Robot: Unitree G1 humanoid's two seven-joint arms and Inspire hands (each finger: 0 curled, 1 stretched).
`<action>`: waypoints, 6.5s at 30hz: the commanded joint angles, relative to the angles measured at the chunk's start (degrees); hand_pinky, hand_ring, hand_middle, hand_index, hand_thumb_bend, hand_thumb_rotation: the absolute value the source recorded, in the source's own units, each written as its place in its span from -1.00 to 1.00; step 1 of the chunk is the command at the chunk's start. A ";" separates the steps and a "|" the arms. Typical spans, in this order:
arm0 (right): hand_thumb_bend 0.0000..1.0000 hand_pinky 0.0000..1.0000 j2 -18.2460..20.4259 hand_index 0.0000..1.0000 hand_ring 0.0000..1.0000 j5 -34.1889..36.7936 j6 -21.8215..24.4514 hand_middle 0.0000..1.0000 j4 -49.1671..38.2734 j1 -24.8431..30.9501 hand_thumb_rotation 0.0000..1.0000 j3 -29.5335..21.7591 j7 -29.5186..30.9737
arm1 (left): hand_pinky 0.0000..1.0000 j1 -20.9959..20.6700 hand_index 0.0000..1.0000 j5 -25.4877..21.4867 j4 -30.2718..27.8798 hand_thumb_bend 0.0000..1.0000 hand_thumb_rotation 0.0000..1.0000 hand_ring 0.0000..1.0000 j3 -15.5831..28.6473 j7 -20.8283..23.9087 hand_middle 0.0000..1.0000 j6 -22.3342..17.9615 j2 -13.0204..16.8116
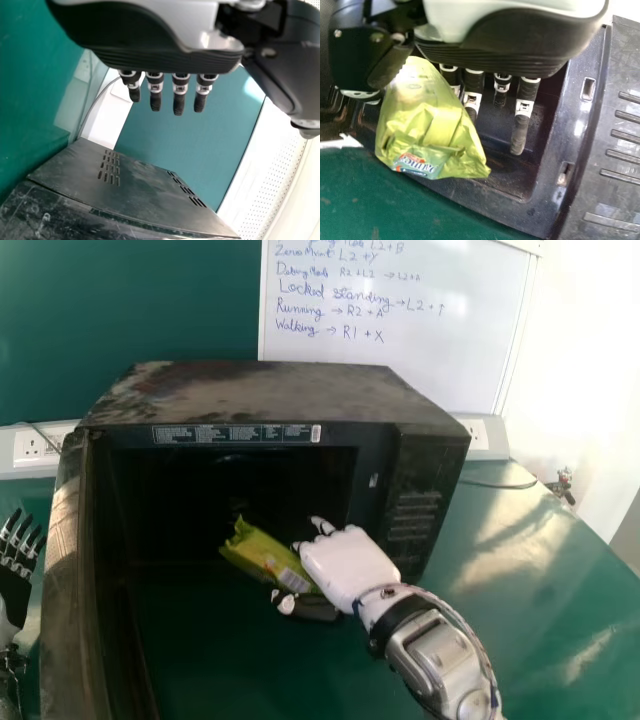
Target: Put biscuit inside oven
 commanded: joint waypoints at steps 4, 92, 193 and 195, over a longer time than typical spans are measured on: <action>0.05 0.02 1.51 0.05 0.07 0.25 0.69 -0.07 1.81 -2.93 -0.99 0.67 -1.70 | -0.91 3.31 0.37 -0.24 3.47 0.86 0.41 -0.18 -0.46 -0.20 0.14 -0.33 -5.72; 0.04 0.02 12.49 0.09 0.01 10.20 -1.57 -0.09 68.25 -36.92 -1.00 15.32 -41.82 | -0.84 3.50 0.24 -0.16 3.53 1.00 0.29 -0.19 -0.36 -0.62 0.09 -0.25 -5.90; 0.81 0.50 13.07 0.72 0.64 16.87 4.86 0.75 67.45 -35.25 0.29 18.62 -50.07 | -0.84 3.56 0.29 -0.12 3.68 1.00 0.24 -0.20 -0.29 -0.77 0.12 -0.12 -5.54; 0.82 0.49 12.12 0.72 0.64 16.71 5.28 0.74 64.11 -33.70 0.30 18.31 -48.65 | -0.85 3.47 0.29 -0.17 3.82 1.00 0.24 -0.20 -0.27 -0.93 0.12 -0.02 -5.49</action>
